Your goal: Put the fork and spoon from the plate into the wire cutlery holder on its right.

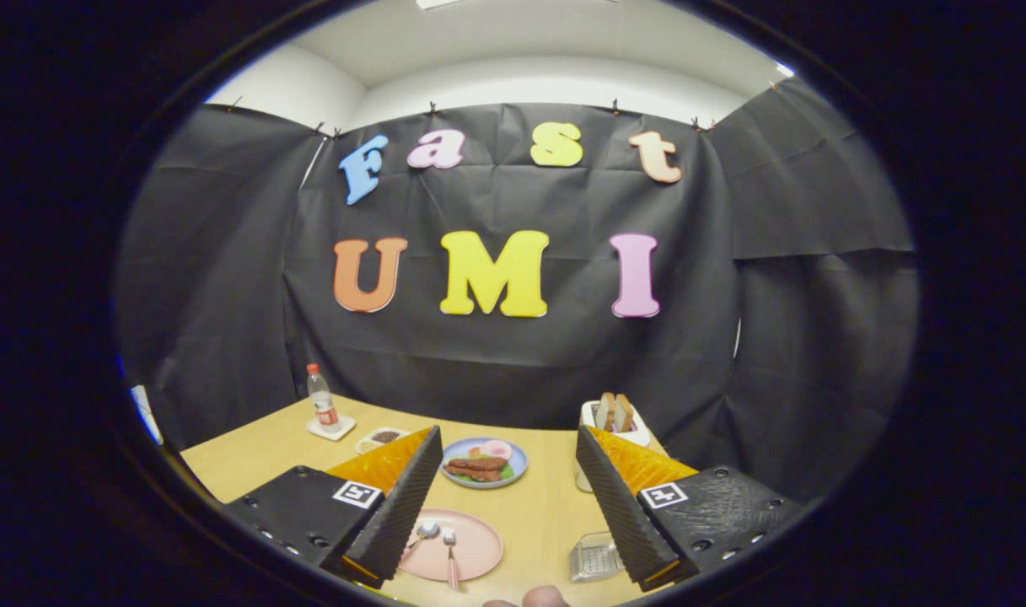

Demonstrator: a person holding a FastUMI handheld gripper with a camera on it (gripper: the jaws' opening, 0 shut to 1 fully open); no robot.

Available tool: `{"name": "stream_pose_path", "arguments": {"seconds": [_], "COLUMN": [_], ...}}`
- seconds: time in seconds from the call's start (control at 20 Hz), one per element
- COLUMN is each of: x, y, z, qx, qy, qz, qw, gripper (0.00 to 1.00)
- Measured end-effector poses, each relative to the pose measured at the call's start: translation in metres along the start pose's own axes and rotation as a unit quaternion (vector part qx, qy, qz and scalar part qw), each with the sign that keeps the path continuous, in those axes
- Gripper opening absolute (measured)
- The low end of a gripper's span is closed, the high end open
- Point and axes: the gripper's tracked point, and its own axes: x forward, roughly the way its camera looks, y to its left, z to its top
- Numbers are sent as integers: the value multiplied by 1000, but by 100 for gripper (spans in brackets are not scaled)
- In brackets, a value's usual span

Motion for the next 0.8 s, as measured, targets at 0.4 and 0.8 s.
{"name": "stream_pose_path", "arguments": {"seconds": [0.4, 0.8], "x": [1, 7], "y": [43, 55], "z": [-140, -246], "qx": [-37, -37], "qy": [125, 234], "qz": [60, 70], "qw": [990, 969], "gripper": [96, 96]}}
